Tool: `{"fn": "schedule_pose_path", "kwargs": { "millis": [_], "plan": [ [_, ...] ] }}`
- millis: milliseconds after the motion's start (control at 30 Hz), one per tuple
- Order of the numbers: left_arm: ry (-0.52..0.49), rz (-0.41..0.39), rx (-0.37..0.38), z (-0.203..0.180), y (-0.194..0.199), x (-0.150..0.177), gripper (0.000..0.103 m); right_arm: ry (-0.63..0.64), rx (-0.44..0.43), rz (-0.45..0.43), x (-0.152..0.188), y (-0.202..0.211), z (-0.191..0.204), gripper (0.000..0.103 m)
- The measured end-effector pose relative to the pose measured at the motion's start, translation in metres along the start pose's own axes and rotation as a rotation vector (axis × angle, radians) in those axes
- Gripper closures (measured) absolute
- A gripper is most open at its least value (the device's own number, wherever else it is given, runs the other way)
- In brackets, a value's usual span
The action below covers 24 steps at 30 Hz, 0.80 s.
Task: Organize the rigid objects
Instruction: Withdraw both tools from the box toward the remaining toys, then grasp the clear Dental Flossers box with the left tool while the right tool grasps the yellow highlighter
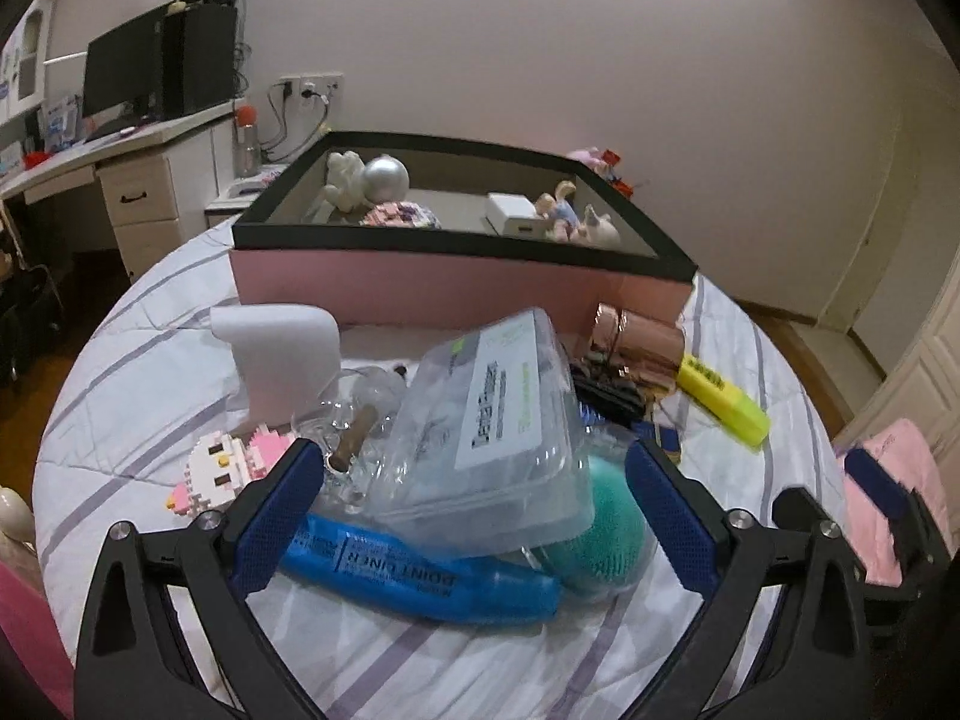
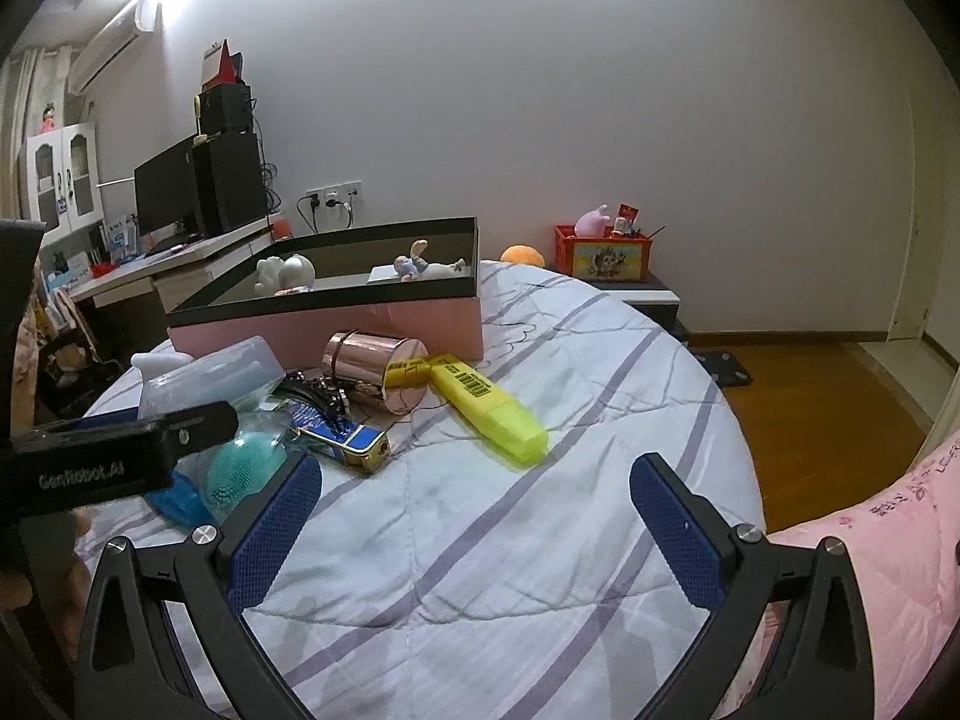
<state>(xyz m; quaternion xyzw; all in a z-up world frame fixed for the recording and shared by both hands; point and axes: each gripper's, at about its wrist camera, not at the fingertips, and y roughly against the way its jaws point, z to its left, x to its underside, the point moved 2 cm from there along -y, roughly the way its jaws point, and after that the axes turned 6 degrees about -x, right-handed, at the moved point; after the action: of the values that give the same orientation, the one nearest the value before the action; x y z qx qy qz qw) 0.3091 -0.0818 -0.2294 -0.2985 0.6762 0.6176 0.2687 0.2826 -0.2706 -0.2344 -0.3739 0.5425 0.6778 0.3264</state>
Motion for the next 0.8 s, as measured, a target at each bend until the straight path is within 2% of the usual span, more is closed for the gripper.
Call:
{"fn": "schedule_pose_path", "kwargs": {
  "millis": [33,133,167,200,233,633,800],
  "plan": [
    [0.0,0.0,-0.004,0.0,-0.001,-0.001,0.005,-0.001,-0.003,0.002,0.0,0.0,0.0,0.0],
    [0.005,0.007,-0.001,0.002,-0.002,-0.002,0.018,-0.002,-0.005,0.011,0.0,-0.002,0.0,0.0],
    [0.01,0.012,0.012,0.003,-0.003,-0.002,0.028,-0.002,-0.005,0.014,0.0,-0.002,0.0,0.0],
    [0.011,0.021,0.031,0.004,-0.004,-0.001,0.034,0.0,-0.005,0.017,0.0,-0.002,0.0,0.0],
    [0.011,0.024,0.046,0.004,-0.004,-0.001,0.034,0.001,-0.004,0.021,0.0,-0.003,0.0,0.0],
    [-0.09,-0.043,0.0,0.01,0.029,0.008,0.035,0.015,0.016,0.063,-0.001,-0.009,0.002,0.0],
    [-0.144,-0.057,-0.067,0.016,0.044,0.026,0.035,0.046,0.043,0.094,-0.01,-0.015,0.0,0.0]
  ]
}}
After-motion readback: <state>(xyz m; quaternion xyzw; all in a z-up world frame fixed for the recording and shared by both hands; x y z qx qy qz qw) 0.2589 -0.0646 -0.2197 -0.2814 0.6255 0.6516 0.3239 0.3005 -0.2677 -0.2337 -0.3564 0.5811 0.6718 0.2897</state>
